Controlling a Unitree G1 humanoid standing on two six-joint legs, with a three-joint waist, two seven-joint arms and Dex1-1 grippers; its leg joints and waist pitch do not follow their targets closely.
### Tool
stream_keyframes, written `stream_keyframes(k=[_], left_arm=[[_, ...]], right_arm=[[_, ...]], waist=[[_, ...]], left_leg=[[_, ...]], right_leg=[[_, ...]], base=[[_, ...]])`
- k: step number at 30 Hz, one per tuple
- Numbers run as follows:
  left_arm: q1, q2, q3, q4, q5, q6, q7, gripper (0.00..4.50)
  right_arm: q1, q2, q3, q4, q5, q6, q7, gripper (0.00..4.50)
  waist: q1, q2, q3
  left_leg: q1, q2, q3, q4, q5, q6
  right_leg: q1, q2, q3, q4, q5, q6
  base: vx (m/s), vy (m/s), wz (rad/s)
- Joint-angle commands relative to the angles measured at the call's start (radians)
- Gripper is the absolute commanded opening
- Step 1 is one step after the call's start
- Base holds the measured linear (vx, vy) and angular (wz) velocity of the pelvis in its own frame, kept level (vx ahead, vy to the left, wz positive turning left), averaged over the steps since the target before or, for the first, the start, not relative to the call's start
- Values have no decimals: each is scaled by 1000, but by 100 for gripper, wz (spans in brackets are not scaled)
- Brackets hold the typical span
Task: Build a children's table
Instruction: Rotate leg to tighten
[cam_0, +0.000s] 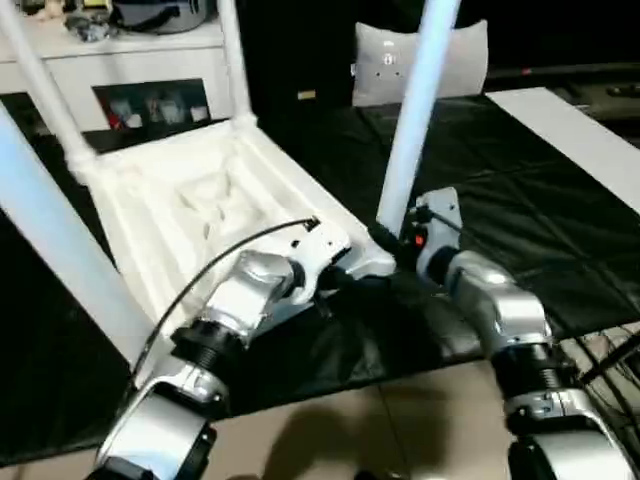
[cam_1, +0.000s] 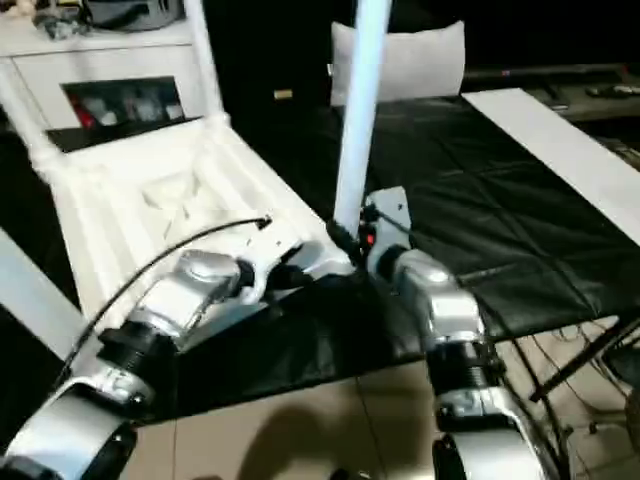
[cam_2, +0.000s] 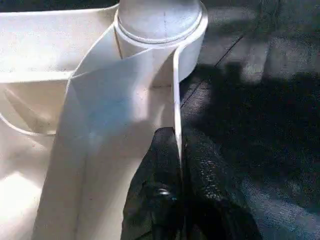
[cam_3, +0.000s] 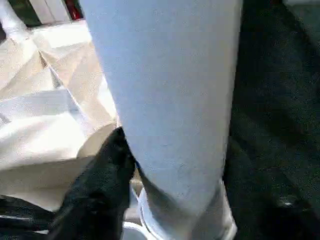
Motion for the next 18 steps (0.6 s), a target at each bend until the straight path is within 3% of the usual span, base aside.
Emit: stream_keyframes(k=[1,2,3,4,6,8,13,18], left_arm=[[-27,0,-16,-26,-15,-43,-27,0],[-26,9,-18,-21,-11,-57,-30,0],[-25,17,-18,-17,-7,-74,-35,0],[-22,24,-18,-18,-6,-83,-42,0],[-17,38,-20,-20,-6,-96,-59,0],[-8,65,-29,-25,-3,-121,-92,0],[10,133,-57,-40,-4,-185,-195,0],[27,212,-104,-49,-5,-301,-348,0]], right_arm=[[9,-4,19,-11,-1,-26,39,297],[15,-15,23,-19,-1,-39,56,309],[20,-27,29,-22,-6,-58,67,315],[25,-38,35,-25,-8,-73,85,328],[35,-60,42,-32,-10,-94,129,341],[51,-93,43,-55,6,-104,201,354],[97,-187,64,-122,35,-111,383,401],[152,-306,94,-187,68,-93,567,445]], waist=[[5,-11,-66],[6,-6,-70],[2,1,-72],[2,1,-73],[5,-2,-77],[12,-8,-75],[32,-9,-84],[48,-8,-81]], left_leg=[[5,2,16,-64,-133,96],[-3,20,7,-70,-109,105],[-7,39,-4,-74,-93,106],[-7,44,-7,-74,-88,105],[-11,41,-8,-73,-65,103],[-14,24,1,-73,-51,111],[-20,35,-5,-73,37,146],[-16,34,0,-73,33,146]], right_leg=[[69,-91,43,-123,-564,140],[75,-93,46,-117,-513,145],[76,-98,50,-109,-468,128],[77,-101,52,-106,-448,117],[78,-108,62,-92,-396,87],[80,-107,66,-92,-419,89],[84,-104,73,-69,-317,86],[81,-100,70,-75,-342,87]], base=[[0,0,0],[0,0,0],[0,0,0],[0,0,0],[0,0,0],[0,0,0],[0,0,0],[0,0,0]])
